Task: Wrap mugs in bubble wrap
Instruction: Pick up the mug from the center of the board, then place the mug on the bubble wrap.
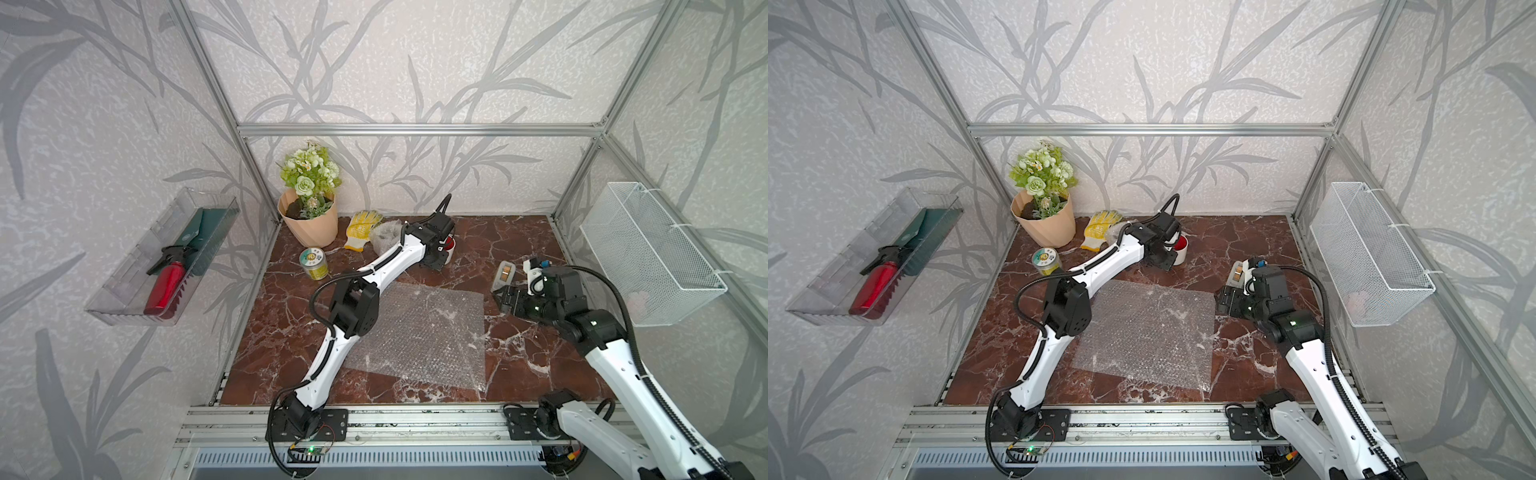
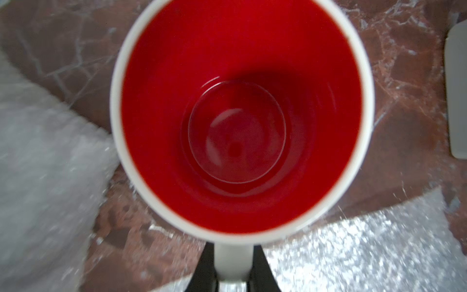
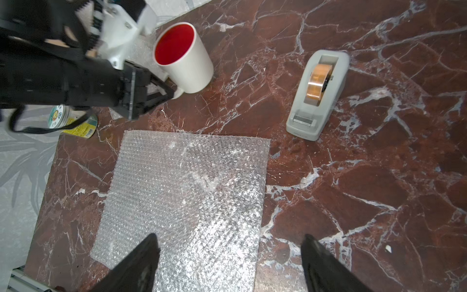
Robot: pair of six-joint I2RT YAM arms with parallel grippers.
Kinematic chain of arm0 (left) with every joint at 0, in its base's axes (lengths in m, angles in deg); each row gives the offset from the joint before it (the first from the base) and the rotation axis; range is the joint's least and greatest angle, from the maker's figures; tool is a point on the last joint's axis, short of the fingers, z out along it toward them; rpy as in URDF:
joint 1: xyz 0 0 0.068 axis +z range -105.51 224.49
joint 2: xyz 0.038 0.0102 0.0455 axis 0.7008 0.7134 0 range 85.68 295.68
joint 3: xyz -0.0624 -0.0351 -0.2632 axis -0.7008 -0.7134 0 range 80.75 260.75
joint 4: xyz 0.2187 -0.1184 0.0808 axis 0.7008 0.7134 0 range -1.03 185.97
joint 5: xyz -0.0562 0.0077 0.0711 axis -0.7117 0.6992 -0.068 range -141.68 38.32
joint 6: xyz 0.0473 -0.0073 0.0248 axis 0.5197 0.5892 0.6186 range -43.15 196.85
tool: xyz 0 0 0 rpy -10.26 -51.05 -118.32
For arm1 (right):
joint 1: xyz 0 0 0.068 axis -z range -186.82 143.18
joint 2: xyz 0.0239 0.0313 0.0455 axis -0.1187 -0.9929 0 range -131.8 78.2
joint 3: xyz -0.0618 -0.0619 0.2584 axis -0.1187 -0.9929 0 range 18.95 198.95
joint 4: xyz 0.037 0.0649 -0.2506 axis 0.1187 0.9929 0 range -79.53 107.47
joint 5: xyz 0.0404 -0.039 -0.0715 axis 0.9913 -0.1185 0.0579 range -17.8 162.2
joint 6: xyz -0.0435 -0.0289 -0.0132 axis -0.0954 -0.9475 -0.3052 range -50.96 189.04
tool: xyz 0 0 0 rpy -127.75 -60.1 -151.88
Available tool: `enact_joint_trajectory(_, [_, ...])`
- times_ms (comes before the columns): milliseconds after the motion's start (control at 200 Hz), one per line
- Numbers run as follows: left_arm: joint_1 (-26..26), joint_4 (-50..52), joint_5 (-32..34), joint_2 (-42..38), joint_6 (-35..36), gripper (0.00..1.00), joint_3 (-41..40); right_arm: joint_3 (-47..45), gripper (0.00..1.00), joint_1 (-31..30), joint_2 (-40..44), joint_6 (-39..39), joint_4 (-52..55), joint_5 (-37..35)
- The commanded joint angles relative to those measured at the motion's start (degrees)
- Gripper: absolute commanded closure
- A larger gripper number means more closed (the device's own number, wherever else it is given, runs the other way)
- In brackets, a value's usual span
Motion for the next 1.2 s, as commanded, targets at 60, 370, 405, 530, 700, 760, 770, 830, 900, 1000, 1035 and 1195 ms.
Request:
enact_joint_trajectory(60, [-2.76,-2.78,4.1,-17.75,-6.59,1.0,-13.91,-1.25,0.13,0.15,1.26,2.19,3.29,1.82])
enact_joint_trajectory(370, [-11.79,-10.02,8.42,-38.21,-19.19,1.0,-46.91,-8.45,0.13,-8.34,4.67,10.21,4.76,-4.1])
enact_joint_trajectory(405, [-13.08,-10.61,9.28,-39.44,-20.55,1.0,-49.03,-9.37,0.13,-8.39,4.97,10.61,4.4,-3.79])
enact_joint_trajectory(530, [-15.97,-11.79,11.53,-41.59,-24.47,1.0,-54.37,-10.49,0.13,-8.39,5.35,12.65,3.94,-3.87])
enact_joint_trajectory(700, [-17.64,-12.33,12.97,-41.53,-26.78,1.0,-56.99,-9.84,0.13,-8.39,4.92,12.74,4.02,-4.18])
enact_joint_trajectory(760, [-18.12,-12.37,13.78,-41.08,-27.76,1.0,-57.29,-9.89,0.13,-8.37,4.82,12.82,4.04,-4.1])
enact_joint_trajectory(770, [-18.15,-12.46,13.8,-40.99,-27.94,1.0,-57.3,-9.89,0.13,-8.38,4.78,12.85,3.97,-4.05])
enact_joint_trajectory(830, [-18.34,-12.94,14.07,-40.69,-29.23,1.0,-57.56,-10.09,0.13,-8.39,4.81,13.16,3.94,-4.07])
enact_joint_trajectory(900, [-18.52,-14.86,12.85,-40.5,-30.27,1.0,-58.52,-10.48,0.13,-8.38,4.9,13.65,3.61,-4.06])
enact_joint_trajectory(1000, [-19.55,-15.57,12.66,-39.81,-32.06,1.0,-59.13,-10.98,0.13,-8.39,4.87,13.96,3.45,-3.85])
enact_joint_trajectory(1035, [-20.05,-15.58,12.87,-39.63,-32.75,1.0,-59.4,-11.04,0.13,-8.39,4.91,13.97,3.46,-3.83])
enact_joint_trajectory(1195, [-21.66,-15.83,14.11,-39.84,-36.87,1.0,-62.04,-11.58,0.13,-8.37,4.74,14.19,3.19,-3.87])
